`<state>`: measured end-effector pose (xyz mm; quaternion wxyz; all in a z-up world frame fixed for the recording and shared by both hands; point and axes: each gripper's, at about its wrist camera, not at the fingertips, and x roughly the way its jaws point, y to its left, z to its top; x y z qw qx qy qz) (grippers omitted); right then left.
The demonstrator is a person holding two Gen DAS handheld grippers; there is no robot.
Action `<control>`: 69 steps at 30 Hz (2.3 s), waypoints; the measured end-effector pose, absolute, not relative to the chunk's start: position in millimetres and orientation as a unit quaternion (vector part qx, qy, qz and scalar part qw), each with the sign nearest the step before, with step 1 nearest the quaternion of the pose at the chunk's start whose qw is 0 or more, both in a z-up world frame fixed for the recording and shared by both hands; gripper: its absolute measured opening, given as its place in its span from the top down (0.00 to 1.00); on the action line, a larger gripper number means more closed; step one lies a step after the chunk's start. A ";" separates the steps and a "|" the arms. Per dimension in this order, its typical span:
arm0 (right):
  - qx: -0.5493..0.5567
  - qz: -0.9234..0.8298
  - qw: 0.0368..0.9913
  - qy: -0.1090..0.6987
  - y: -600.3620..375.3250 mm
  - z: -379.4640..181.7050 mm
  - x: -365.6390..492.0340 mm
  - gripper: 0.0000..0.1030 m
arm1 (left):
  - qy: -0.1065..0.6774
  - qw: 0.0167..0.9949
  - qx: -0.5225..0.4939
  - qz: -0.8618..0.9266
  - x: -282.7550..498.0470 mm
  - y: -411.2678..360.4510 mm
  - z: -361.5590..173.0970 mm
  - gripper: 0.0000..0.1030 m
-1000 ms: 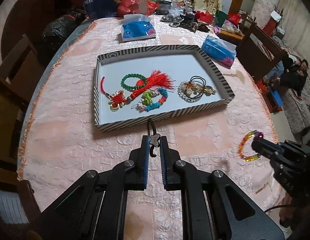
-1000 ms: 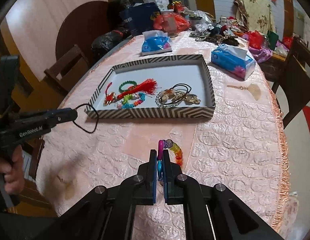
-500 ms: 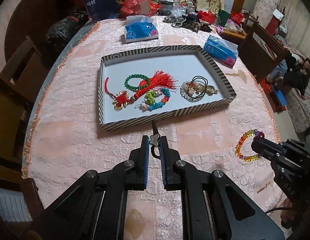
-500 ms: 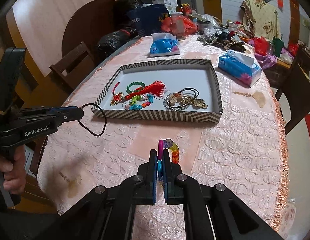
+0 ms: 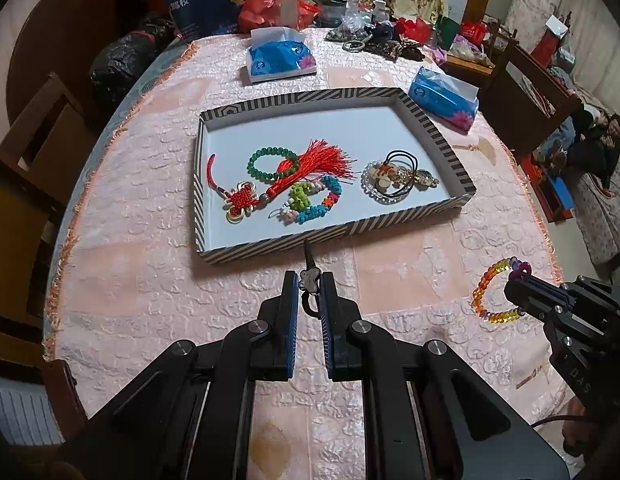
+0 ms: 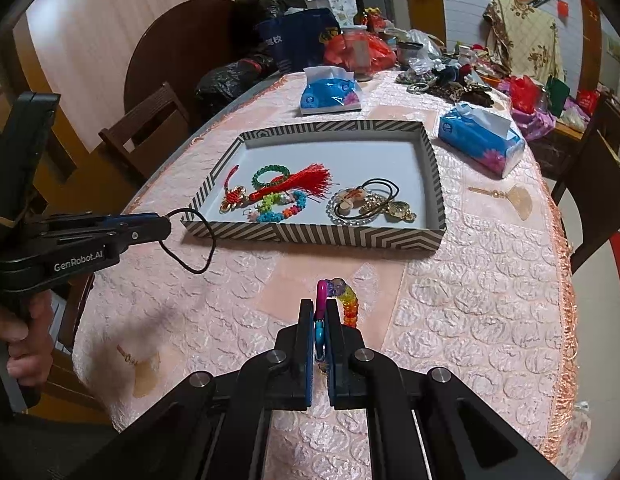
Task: Organize jewelry
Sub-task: 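Lift both held items and carry them over the striped tray, then lower both items into the tray and open both tools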
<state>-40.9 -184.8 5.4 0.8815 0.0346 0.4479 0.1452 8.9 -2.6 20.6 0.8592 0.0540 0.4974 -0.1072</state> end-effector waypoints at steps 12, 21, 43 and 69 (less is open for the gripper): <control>0.029 0.137 0.882 0.450 -184.3 7.5 -23.2 0.96 | 0.500 0.857 0.058 -0.109 21.4 -3.7 18.4 0.91; 0.034 0.127 0.881 0.455 -187.6 7.6 -3.8 0.96 | 0.499 0.858 0.051 -0.107 41.4 -3.8 20.8 0.91; 0.085 0.119 0.884 0.443 -201.6 9.0 105.4 0.96 | 0.491 0.864 -0.009 -0.114 141.0 -6.4 12.5 0.91; 0.139 0.108 0.842 0.510 -210.6 -69.9 176.4 0.95 | 0.529 0.844 0.002 -0.091 194.3 -0.5 -62.8 0.74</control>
